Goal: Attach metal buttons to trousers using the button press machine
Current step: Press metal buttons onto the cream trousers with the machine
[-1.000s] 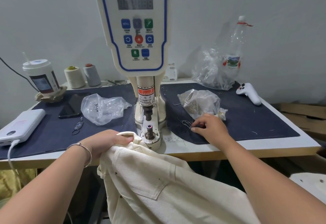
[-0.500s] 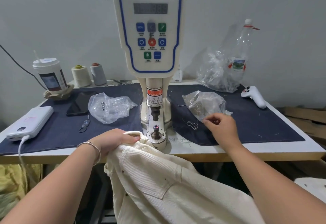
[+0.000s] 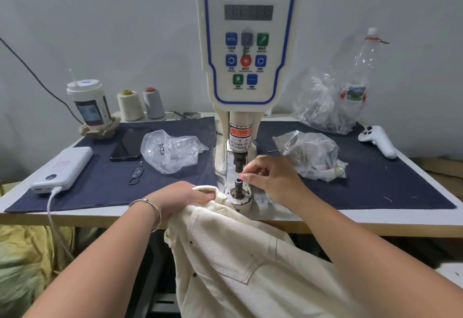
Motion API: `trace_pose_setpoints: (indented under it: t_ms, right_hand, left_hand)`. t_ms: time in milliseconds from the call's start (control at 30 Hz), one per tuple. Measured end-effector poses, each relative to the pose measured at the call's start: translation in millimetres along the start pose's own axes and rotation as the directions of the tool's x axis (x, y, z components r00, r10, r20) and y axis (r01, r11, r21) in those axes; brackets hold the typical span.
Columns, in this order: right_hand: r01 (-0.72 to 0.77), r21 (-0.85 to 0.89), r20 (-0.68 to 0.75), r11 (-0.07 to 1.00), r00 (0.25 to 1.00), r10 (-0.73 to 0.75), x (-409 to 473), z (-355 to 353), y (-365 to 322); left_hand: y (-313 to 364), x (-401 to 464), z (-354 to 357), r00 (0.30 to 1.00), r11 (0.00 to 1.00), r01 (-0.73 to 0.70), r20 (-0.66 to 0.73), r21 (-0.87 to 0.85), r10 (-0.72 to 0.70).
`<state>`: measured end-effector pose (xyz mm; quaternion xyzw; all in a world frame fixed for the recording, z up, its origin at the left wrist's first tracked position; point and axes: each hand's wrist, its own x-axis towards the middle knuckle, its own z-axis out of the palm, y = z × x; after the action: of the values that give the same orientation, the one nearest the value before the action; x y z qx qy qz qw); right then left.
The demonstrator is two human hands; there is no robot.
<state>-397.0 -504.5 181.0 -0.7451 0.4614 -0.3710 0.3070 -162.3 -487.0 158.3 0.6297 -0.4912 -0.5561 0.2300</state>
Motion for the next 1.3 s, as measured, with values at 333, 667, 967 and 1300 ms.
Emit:
trace_pose_setpoints:
  t_ms: [333, 667, 967, 1300]
  right_hand:
    - [-0.027, 0.02, 0.039, 0.999, 0.999, 0.026, 3.3, 0.7, -3.5]
    - [-0.023, -0.001, -0.009, 1.0, 1.0, 0.023, -3.1, -4.2, -3.8]
    - [-0.117, 0.006, 0.034, 0.993, 0.993, 0.117, -21.8, -24.8, -19.1]
    - [-0.396, 0.343, 0.743, 0.852, 0.669, 0.012, -52.7, -28.1, -38.7]
  left_hand:
    - [1.1, 1.7, -0.1, 1.0, 1.0, 0.007, -0.014, 0.031, -0.006]
    - [-0.1, 0.8, -0.9, 1.0, 1.0, -0.008, -0.01, 0.026, 0.008]
    - [3.2, -36.3, 2.1, 0.987, 0.99, -0.097, 0.116, -0.103, 0.109]
    - [42.4, -100.7, 14.1, 0.829, 0.917, -0.269, 0.414, -0.294, 0.376]
